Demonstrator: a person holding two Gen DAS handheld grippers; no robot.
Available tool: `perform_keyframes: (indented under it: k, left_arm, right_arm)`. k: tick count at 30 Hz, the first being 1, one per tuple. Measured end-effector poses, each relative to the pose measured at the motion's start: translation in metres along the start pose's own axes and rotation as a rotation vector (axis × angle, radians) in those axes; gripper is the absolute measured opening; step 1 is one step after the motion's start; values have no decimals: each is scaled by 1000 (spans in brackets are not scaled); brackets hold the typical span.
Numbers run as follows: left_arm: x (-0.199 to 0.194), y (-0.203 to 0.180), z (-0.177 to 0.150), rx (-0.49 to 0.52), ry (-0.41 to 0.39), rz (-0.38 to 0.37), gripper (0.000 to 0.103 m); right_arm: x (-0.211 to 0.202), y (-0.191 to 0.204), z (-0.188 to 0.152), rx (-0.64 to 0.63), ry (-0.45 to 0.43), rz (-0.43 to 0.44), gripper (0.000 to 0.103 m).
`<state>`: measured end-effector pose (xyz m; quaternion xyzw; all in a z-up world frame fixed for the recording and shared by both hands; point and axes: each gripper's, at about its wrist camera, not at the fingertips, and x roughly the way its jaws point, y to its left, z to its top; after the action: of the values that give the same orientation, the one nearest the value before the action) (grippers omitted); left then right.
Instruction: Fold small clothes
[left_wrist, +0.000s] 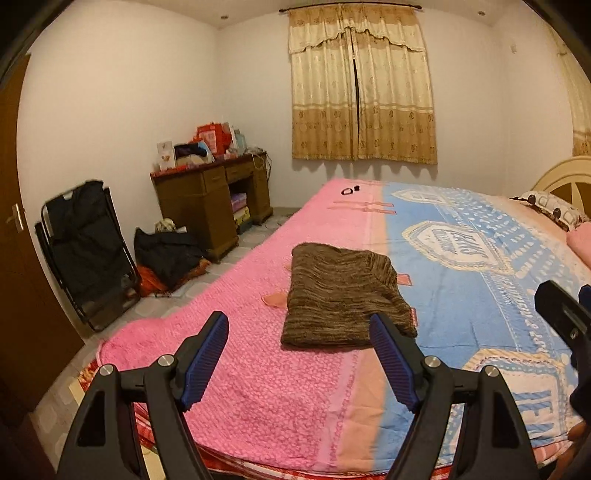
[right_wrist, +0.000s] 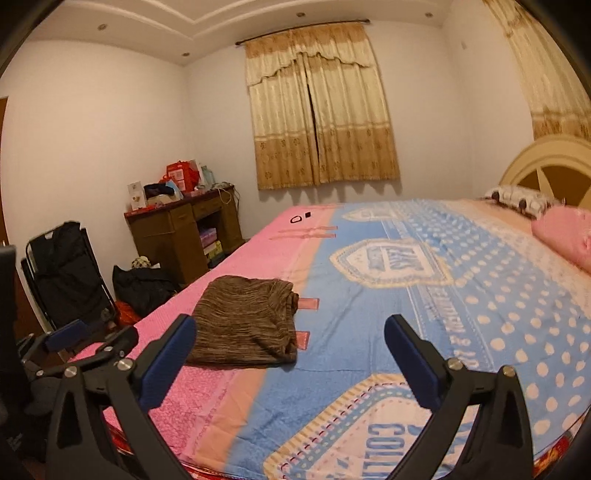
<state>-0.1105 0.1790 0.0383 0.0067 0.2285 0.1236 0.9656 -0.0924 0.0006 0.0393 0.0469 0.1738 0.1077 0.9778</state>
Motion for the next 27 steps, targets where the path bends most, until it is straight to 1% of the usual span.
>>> perform_keyframes:
  k: [2, 6, 11, 20, 27]
  left_arm:
    - [-1, -3, -1, 20, -8, 13, 79]
    - [3, -6, -4, 30, 14, 0, 80]
    - [6, -10, -7, 53, 22, 14, 80]
    - [9, -12, -10, 65, 27, 35, 80]
    - [13, -13, -11, 61, 45, 32, 80]
  right_arm:
    - [-1, -3, -1, 9, -6, -6, 103]
    - [-1, -6, -3, 16, -8, -10, 103]
    - [0, -6, -4, 25, 3, -11, 103]
    - [1, -8, -5, 31, 2, -12, 103]
    - [1, -10, -5, 29, 2, -11, 103]
